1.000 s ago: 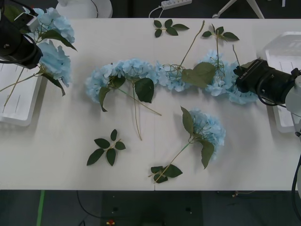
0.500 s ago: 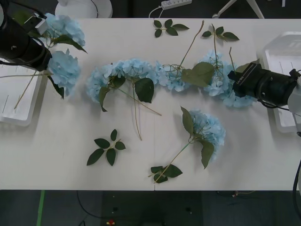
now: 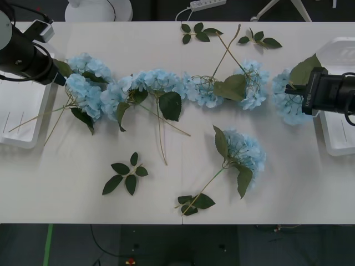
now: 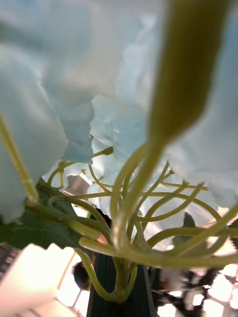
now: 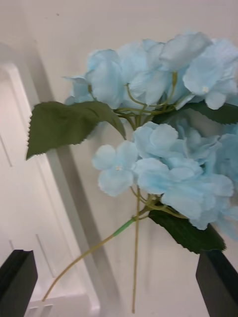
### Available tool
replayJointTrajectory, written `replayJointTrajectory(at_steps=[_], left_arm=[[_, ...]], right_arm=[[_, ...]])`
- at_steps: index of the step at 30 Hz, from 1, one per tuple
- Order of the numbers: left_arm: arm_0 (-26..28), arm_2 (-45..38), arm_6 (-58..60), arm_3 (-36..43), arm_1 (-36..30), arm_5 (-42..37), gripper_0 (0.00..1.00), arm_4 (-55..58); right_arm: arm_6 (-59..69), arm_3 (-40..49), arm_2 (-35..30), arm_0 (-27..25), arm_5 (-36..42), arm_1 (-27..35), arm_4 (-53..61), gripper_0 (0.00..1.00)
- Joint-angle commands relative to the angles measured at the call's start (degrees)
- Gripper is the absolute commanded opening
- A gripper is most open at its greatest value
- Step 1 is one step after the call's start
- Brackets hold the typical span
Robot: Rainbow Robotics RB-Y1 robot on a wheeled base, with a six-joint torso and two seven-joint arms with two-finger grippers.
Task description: Place the red flowers into the right box and the blue flowers into the left box. If a person shows an open palm, hand one flower to the person first, then continue sorting.
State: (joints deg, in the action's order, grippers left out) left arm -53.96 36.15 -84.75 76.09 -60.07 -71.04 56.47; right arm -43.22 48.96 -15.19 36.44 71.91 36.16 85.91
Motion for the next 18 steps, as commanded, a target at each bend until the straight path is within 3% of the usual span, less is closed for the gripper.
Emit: replayJointTrajectory(at_steps=[1,9,18], left_arm=[[1.1,-1.9,-1.7,-0.2,0.0,4.9,1.0,-3.6],[6.1,-1.5,-6.8,-4.0,2.2,16.8,1.0,-5.1],[7.2,-1.5,-8.1,-9.6,8.4,20.4,1.0,-13.9]], right_arm=[[-17.2,5.1,1.7,1.9,2.3,5.5,1.7,0.0],[-45.5,8.5,3.9,1.9,9.2,9.1,9.3,0.0],[-62.3,20.5,5.2,1.9,12.3,11.1,11.3,0.0]])
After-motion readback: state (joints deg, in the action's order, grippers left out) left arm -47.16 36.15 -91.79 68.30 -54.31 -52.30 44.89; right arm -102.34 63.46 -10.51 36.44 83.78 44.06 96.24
